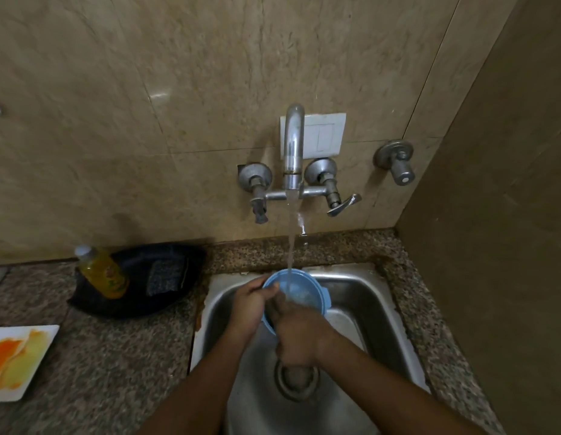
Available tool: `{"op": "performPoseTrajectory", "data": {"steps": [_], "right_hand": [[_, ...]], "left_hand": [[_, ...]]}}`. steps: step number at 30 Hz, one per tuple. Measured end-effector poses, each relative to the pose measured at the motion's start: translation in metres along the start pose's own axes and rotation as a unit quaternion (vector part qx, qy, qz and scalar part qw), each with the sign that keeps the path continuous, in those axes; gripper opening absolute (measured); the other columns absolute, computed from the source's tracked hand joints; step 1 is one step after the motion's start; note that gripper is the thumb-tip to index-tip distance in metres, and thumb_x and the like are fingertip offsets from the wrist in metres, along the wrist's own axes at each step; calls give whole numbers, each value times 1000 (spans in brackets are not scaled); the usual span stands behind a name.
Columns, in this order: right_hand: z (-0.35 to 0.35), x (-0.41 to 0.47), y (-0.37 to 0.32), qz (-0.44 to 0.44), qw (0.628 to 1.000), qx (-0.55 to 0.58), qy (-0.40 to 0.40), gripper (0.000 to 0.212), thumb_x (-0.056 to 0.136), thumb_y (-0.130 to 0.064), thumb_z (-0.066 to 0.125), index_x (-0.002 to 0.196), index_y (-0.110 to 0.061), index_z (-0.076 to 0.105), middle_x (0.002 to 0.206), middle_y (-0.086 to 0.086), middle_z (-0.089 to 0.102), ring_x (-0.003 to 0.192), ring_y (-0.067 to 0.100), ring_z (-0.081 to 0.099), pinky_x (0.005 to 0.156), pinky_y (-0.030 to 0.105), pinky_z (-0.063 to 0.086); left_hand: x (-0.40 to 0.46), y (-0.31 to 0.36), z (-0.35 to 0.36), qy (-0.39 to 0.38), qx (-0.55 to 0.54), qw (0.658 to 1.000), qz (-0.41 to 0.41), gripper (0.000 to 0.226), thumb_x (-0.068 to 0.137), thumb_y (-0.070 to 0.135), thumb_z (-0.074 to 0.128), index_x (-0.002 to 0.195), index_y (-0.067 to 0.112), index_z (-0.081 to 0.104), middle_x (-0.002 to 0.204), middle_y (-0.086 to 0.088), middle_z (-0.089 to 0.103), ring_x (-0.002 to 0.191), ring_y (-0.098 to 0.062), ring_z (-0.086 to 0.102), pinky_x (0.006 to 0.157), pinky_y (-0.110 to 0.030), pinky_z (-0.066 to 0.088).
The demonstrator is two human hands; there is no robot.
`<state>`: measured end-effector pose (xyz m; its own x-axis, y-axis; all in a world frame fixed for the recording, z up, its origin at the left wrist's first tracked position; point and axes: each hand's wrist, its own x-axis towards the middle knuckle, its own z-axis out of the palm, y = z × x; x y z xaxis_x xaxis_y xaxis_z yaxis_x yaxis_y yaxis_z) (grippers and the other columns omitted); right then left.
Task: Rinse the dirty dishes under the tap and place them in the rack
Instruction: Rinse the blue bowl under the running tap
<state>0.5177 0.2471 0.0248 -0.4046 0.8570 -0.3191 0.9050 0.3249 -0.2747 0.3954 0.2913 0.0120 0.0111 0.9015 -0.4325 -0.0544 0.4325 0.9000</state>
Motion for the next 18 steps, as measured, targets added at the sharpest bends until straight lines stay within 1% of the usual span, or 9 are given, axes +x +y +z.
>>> {"op": "performPoseTrajectory", "data": {"steps": [2,5,8,9,10,12,13,16,18], "right_hand": [[-4,-3,3,-15,1000,-16,18,95,79,-33,67,156,-13,15,162,12,20,143,32,31,113,39,31],[-7,-1,1,90,994,-68,1,90,89,-39,56,157,-9,5,164,11,7,149,34,12,119,43,20],[0,1,-15,129,988,-54,-59,55,95,-35,53,140,-4,45,145,16,47,129,31,48,106,39,41],[-1,-1,-17,111,991,-49,-57,52,94,-35,55,137,-5,50,141,18,50,125,30,51,104,38,43],[-2,-2,-14,99,993,-49,-47,59,92,-34,58,142,-4,44,146,20,43,129,31,47,106,38,41],[-9,-3,-9,106,991,-75,-33,80,92,-32,59,154,-2,18,160,22,15,146,34,23,115,40,28],[-11,-1,-11,114,988,-95,-43,78,95,-30,56,154,-1,15,161,23,12,148,34,17,117,40,24],[-5,11,-17,135,981,-99,-100,51,95,-24,59,139,-3,49,144,17,50,133,30,46,109,38,38],[-15,7,-18,142,984,-36,-103,54,88,-25,68,136,-7,52,135,13,56,124,28,53,104,37,44]], "left_hand": [[-2,-2,-5,-7,-1,1000,1,23,88,4,64,107,11,75,97,-13,76,93,-32,73,92,-52,55],[-4,4,2,13,12,1000,12,27,87,0,63,110,11,73,100,-10,76,95,-27,72,92,-47,56],[-4,7,5,34,59,997,34,29,85,0,65,109,13,75,100,-4,76,94,-20,71,93,-45,55],[-4,6,2,41,64,997,31,29,85,1,66,109,15,75,100,-2,77,95,-20,71,93,-46,55],[-4,3,-1,47,62,997,25,29,85,3,66,108,17,76,99,-3,77,95,-22,71,92,-48,56],[-6,1,-2,46,50,997,21,31,84,1,65,108,17,76,98,-5,77,95,-26,71,91,-50,56],[-8,4,0,44,49,997,29,32,83,-1,65,108,16,75,98,-5,77,96,-26,71,91,-48,56],[-8,11,4,37,54,997,44,34,83,-2,65,109,16,75,101,-3,77,97,-22,71,91,-41,56],[-9,8,2,33,56,997,44,34,83,-1,65,112,15,74,104,-4,76,99,-21,70,93,-41,55]]}}
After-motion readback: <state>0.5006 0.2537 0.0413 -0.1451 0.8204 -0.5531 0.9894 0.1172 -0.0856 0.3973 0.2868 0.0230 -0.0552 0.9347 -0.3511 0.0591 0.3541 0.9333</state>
